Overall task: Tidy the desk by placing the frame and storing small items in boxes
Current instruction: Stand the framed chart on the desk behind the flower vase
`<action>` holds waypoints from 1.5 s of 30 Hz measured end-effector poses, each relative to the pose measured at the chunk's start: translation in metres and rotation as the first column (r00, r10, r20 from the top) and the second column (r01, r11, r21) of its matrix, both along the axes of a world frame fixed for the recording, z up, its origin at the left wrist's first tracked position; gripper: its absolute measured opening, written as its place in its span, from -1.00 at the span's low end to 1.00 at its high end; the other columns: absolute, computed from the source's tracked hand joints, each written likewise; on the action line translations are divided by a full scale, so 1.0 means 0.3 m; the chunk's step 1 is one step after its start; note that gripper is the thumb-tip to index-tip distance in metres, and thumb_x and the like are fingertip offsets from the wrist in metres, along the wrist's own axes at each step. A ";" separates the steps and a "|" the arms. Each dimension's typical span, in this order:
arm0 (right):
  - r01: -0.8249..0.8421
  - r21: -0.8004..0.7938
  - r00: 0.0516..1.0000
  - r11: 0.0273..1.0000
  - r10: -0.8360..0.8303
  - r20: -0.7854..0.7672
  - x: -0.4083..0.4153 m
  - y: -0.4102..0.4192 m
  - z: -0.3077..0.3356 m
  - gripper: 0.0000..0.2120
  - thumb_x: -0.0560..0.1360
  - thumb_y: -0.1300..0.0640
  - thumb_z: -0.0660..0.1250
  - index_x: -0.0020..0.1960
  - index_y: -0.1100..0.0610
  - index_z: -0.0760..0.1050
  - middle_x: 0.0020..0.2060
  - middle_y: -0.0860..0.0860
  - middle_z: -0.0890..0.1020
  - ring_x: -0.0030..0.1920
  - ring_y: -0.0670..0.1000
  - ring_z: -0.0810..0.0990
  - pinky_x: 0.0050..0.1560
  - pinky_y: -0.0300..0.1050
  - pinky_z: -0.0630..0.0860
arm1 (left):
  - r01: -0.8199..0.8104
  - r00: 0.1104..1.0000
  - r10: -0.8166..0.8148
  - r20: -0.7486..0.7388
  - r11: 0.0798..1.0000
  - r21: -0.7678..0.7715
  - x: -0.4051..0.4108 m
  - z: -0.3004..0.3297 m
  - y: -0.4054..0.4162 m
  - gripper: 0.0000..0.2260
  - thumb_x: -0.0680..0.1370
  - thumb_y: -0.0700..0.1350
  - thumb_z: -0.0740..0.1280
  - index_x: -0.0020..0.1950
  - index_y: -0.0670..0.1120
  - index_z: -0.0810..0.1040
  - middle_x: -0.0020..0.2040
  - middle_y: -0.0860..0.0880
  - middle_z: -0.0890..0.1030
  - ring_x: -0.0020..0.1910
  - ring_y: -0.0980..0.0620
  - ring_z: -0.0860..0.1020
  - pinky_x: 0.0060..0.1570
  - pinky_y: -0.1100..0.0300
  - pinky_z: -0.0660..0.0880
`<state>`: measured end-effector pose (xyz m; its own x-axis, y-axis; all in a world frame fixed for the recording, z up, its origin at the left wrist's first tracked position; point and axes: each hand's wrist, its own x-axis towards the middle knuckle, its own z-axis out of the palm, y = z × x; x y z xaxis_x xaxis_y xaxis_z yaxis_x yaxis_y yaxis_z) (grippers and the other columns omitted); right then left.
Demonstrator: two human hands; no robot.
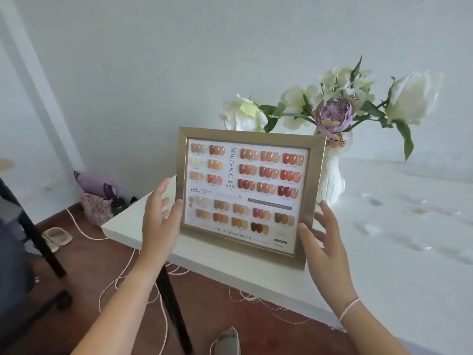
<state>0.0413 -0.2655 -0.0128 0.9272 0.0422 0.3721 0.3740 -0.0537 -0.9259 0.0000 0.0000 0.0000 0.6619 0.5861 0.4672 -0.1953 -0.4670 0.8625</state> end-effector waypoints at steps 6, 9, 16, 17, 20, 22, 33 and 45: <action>-0.091 -0.038 0.993 0.995 0.088 -0.072 0.005 0.032 -0.047 -0.65 0.54 0.10 0.15 0.30 -0.14 0.26 -0.11 -0.31 0.53 -0.20 -0.30 0.56 -0.30 -0.51 0.43 | 0.040 0.984 -0.058 -0.171 0.993 -0.110 0.036 -0.059 0.063 -0.59 0.58 0.00 0.14 0.42 0.20 0.18 0.40 0.15 0.30 0.21 0.18 0.33 0.17 0.16 0.25; -0.084 -0.056 0.995 0.995 0.080 -0.058 0.013 0.032 -0.063 -0.70 0.56 0.17 0.10 0.28 0.02 0.30 -0.30 -0.33 0.53 -0.29 -0.36 0.49 -0.31 -0.54 0.38 | 0.095 0.964 -0.126 -0.236 0.986 -0.139 0.048 -0.082 0.081 -0.62 0.60 0.01 0.10 0.42 0.21 0.20 0.26 0.22 0.33 0.21 0.20 0.31 0.17 0.19 0.25; -0.108 -0.059 0.993 0.992 0.105 -0.049 -0.001 0.032 -0.052 -0.70 0.58 0.19 0.05 0.30 0.04 0.28 -0.11 -0.20 0.54 -0.17 -0.39 0.50 -0.23 -0.57 0.38 | 0.111 0.952 -0.114 -0.284 0.993 -0.026 0.037 -0.090 0.076 -0.78 0.62 -0.07 0.03 0.03 0.19 0.42 -0.04 0.28 0.51 -0.01 0.31 0.46 -0.11 0.32 0.34; -0.111 -0.063 0.993 0.992 0.109 -0.040 -0.005 0.035 -0.052 -0.69 0.58 0.18 0.05 0.31 0.03 0.27 -0.06 -0.19 0.55 -0.13 -0.39 0.51 -0.22 -0.58 0.38 | 0.100 0.956 -0.104 -0.274 0.995 -0.029 0.031 -0.094 0.079 -0.79 0.62 -0.06 0.02 0.04 0.18 0.41 -0.04 0.28 0.51 -0.01 0.30 0.46 -0.11 0.33 0.34; -0.121 -0.063 0.993 0.991 0.120 -0.014 -0.015 0.065 -0.049 -0.67 0.58 0.16 0.04 0.33 0.02 0.26 0.05 -0.11 0.57 -0.06 -0.37 0.51 -0.20 -0.58 0.38 | 0.067 0.970 -0.080 -0.229 0.996 -0.063 -0.011 -0.090 0.089 -0.71 0.62 -0.01 0.01 -0.08 0.38 0.39 -0.10 0.39 0.53 -0.10 0.53 0.43 -0.14 0.40 0.28; -0.150 -0.061 0.989 0.987 0.150 -0.001 -0.018 0.104 -0.041 -0.66 0.58 0.14 0.04 0.35 -0.01 0.25 0.05 -0.11 0.57 -0.05 -0.36 0.52 -0.20 -0.58 0.38 | 0.027 0.976 -0.045 -0.215 0.996 -0.086 -0.047 -0.081 0.117 -0.67 0.62 0.03 0.00 -0.12 0.47 0.37 -0.14 0.52 0.50 -0.14 0.63 0.39 -0.15 0.39 0.27; -0.425 -0.140 0.898 0.894 0.436 0.059 0.098 0.455 0.095 -0.61 0.58 0.04 0.01 0.40 -0.10 0.12 0.05 -0.37 0.43 -0.01 -0.48 0.45 -0.22 -0.59 0.40 | -0.128 0.991 0.132 -0.006 0.954 -0.272 -0.164 -0.038 0.425 -0.71 0.63 -0.01 -0.01 0.32 0.06 0.30 0.25 0.03 0.47 0.17 0.09 0.49 -0.01 0.19 0.44; -0.331 -0.080 0.940 0.940 0.322 -0.108 0.456 0.602 0.033 -0.65 0.57 -0.01 0.04 0.33 -0.28 0.19 -0.01 -0.06 0.60 -0.22 -0.06 0.53 -0.44 -0.30 0.47 | -0.120 0.993 0.111 -0.051 0.954 -0.274 0.140 -0.053 0.493 -0.76 0.62 -0.01 0.00 0.27 0.07 0.29 0.22 0.00 0.49 0.07 0.18 0.51 -0.06 0.16 0.54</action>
